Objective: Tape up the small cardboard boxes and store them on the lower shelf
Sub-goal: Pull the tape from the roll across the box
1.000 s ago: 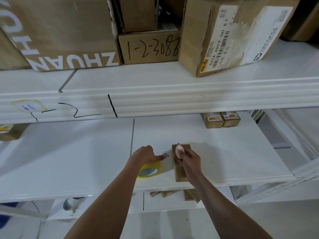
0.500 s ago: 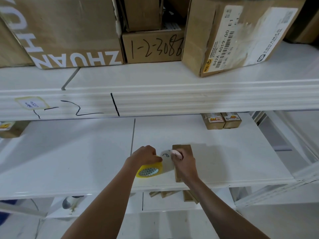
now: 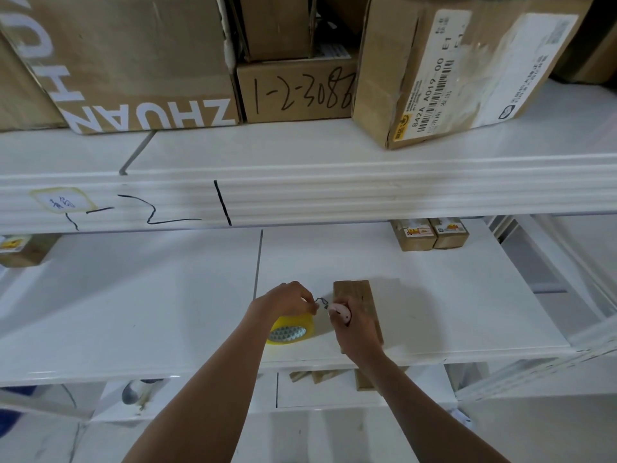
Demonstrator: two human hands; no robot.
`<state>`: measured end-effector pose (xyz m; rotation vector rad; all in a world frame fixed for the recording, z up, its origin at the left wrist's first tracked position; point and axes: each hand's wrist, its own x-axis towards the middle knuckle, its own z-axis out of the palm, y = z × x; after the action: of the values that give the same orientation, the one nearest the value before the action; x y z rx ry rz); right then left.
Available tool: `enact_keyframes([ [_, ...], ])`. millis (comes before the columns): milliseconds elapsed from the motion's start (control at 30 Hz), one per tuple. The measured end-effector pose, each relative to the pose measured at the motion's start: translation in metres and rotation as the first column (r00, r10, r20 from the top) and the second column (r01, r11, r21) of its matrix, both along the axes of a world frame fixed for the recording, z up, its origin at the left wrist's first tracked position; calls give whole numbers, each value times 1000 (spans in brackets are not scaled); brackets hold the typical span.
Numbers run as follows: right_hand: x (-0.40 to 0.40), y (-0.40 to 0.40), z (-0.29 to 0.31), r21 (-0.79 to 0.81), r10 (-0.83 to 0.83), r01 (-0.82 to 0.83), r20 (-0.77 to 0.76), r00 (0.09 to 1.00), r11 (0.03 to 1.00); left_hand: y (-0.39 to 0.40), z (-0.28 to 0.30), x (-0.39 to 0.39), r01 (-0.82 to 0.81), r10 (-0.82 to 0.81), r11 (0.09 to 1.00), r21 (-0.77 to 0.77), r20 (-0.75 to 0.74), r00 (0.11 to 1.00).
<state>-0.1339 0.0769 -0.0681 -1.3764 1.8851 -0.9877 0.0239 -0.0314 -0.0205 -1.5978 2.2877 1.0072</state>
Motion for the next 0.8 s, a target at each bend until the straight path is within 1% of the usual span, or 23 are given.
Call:
enact_keyframes([
  [133,0,0,2,-19,30,-30,-6,1000,999,0,-2,2,-21,19,999,-41,-47,999],
  [233,0,1,4,-51,57,-56,16,998,997,0,-1,1,-24,22,998,-49,-45,999],
  [367,0,2,5,-50,80,-79,13,997,996,1,-1,0,-55,53,998,-35,-48,997],
  [467,1,2,6,-65,73,-72,18,997,995,2,-2,-1,-101,99,994,-31,-44,994],
  [633,2,2,6,-74,58,-58,2,998,996,-1,-5,-1,-131,130,991,-14,-57,990],
  [800,1,3,6,-72,74,-76,-29,997,994,-2,-6,0,-165,168,985,41,-74,983],
])
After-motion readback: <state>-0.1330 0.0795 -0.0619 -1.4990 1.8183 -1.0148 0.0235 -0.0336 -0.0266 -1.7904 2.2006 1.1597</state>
